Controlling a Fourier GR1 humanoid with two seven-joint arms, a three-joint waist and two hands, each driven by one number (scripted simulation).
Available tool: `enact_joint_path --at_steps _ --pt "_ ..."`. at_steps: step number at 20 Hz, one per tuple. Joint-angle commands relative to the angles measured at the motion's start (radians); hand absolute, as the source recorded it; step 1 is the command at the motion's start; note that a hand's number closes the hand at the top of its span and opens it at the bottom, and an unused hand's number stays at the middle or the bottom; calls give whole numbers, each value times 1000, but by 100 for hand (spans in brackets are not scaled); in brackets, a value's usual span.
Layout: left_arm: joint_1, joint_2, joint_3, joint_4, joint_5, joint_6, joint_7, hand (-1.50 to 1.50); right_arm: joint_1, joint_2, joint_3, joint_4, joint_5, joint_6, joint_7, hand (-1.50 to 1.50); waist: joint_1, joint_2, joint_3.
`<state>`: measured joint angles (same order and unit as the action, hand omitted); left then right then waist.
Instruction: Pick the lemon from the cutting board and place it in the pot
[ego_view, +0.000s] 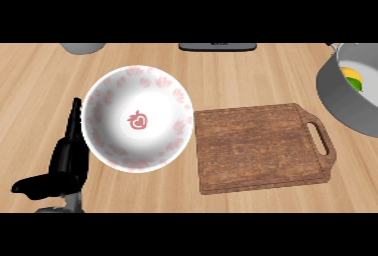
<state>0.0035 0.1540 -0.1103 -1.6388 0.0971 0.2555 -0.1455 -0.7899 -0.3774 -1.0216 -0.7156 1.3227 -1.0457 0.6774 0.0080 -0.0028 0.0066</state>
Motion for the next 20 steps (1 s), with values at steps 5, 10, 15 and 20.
enact_joint_path --at_steps 5,10,15,20 --pt "9 2 -2 32 11 -39 29 0 170 106 81 -232 -231 -116 -127 -150 -17 -1 -6" --pt "-28 -9 -7 -2 -8 -16 96 0 301 227 132 -474 -217 -81 -92 -150 -21 -3 -7" --pt "56 -31 -27 -24 -11 -34 51 0 430 298 143 -685 -197 -2 -31 -150 -15 -2 -8" --pt "-8 -48 -39 -5 -53 -7 80 0 535 320 144 -836 -247 -20 -24 -150 -17 0 -7"
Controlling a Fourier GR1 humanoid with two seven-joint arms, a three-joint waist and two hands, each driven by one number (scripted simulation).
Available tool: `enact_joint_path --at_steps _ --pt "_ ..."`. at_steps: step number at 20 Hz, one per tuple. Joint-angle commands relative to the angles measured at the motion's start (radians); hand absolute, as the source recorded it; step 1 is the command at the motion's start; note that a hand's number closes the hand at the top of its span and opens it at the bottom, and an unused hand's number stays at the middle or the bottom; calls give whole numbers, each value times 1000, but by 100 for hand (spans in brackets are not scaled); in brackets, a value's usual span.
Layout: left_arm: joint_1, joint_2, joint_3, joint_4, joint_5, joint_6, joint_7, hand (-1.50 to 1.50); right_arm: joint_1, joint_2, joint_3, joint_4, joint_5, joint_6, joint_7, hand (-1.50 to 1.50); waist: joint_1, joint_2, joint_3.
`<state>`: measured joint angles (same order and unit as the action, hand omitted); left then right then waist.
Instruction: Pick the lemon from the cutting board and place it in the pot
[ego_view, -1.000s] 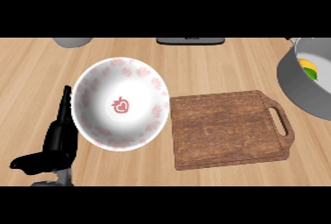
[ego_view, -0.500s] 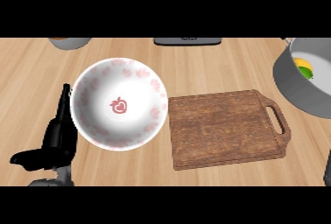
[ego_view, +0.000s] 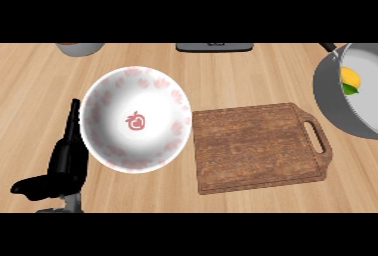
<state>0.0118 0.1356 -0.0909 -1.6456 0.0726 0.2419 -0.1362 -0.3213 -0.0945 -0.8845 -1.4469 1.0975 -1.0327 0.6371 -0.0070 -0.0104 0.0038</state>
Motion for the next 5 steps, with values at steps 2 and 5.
enact_joint_path --at_steps 2,5 --pt "-10 -44 -50 41 -19 -1 28 0 112 57 -6 -100 -45 -97 -4 -150 -1 9 -4" --pt "-23 -32 -40 62 -25 -17 22 0 147 91 15 -210 -10 -63 62 -150 -1 9 -4"
